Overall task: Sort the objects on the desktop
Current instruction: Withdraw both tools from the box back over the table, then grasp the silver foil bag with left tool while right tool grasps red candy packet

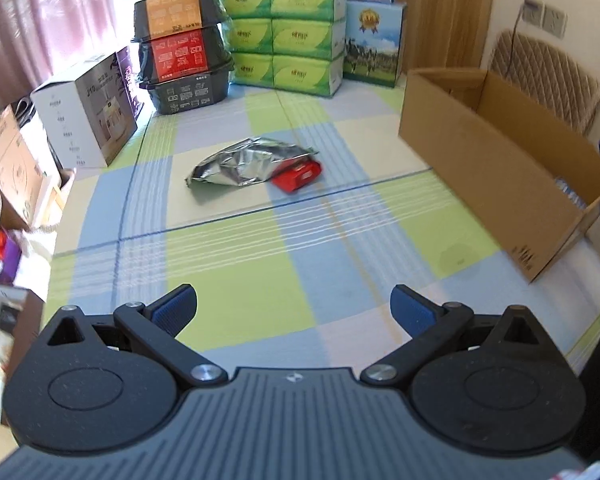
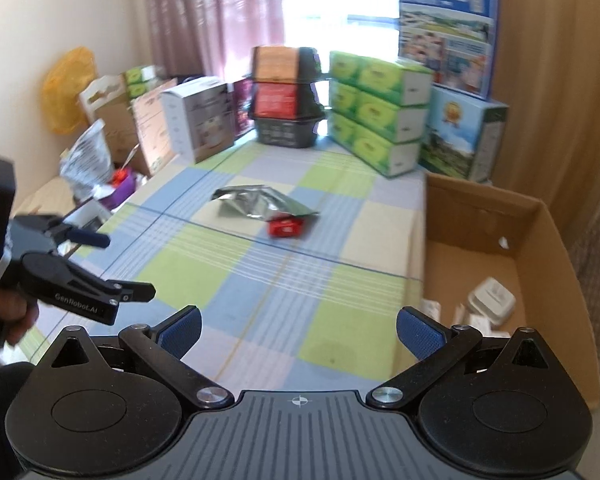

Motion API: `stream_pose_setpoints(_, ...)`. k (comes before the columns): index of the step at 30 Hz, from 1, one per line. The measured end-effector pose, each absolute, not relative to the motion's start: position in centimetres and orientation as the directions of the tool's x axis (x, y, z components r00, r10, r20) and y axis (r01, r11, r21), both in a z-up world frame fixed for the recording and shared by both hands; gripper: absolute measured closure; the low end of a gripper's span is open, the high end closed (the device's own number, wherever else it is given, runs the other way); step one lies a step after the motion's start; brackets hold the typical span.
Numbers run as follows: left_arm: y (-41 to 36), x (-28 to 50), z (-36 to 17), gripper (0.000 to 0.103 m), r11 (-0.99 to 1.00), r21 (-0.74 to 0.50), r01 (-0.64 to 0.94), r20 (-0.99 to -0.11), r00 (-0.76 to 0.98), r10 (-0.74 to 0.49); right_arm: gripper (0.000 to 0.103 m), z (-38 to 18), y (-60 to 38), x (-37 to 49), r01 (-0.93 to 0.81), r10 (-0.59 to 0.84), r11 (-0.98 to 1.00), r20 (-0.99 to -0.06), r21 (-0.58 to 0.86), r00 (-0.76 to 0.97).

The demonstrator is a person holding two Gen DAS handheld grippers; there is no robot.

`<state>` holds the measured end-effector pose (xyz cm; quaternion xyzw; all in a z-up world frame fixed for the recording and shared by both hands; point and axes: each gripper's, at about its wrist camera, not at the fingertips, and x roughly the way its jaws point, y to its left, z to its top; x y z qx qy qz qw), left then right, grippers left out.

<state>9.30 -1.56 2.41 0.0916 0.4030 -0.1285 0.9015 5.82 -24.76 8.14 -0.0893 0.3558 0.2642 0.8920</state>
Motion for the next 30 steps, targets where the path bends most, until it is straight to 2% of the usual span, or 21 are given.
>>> stream_pose_setpoints(10,0.9,16.5,1.6,0.002,0.851,0.186,0.491,-0.773,0.608,-0.182,0.002,5.3,-19.6,12.3,-0.640,0.433,0.768,-0.726,-0.014,0.535)
stream_pose_setpoints(18,0.8,22.5,-0.2,0.002,0.738,0.252,0.626,-0.795,0.569,-0.211,0.002,1.7,-16.1,19.3,-0.693,0.398,0.719,-0.789,-0.048,0.468)
stream_pose_setpoints(30,-0.7,30.8,-3.9,0.004,0.553,0.296,0.779,-0.840,0.488,-0.237,0.002,-3.1,-12.8,27.7,-0.773,0.360,0.632,-0.863,-0.054,0.354)
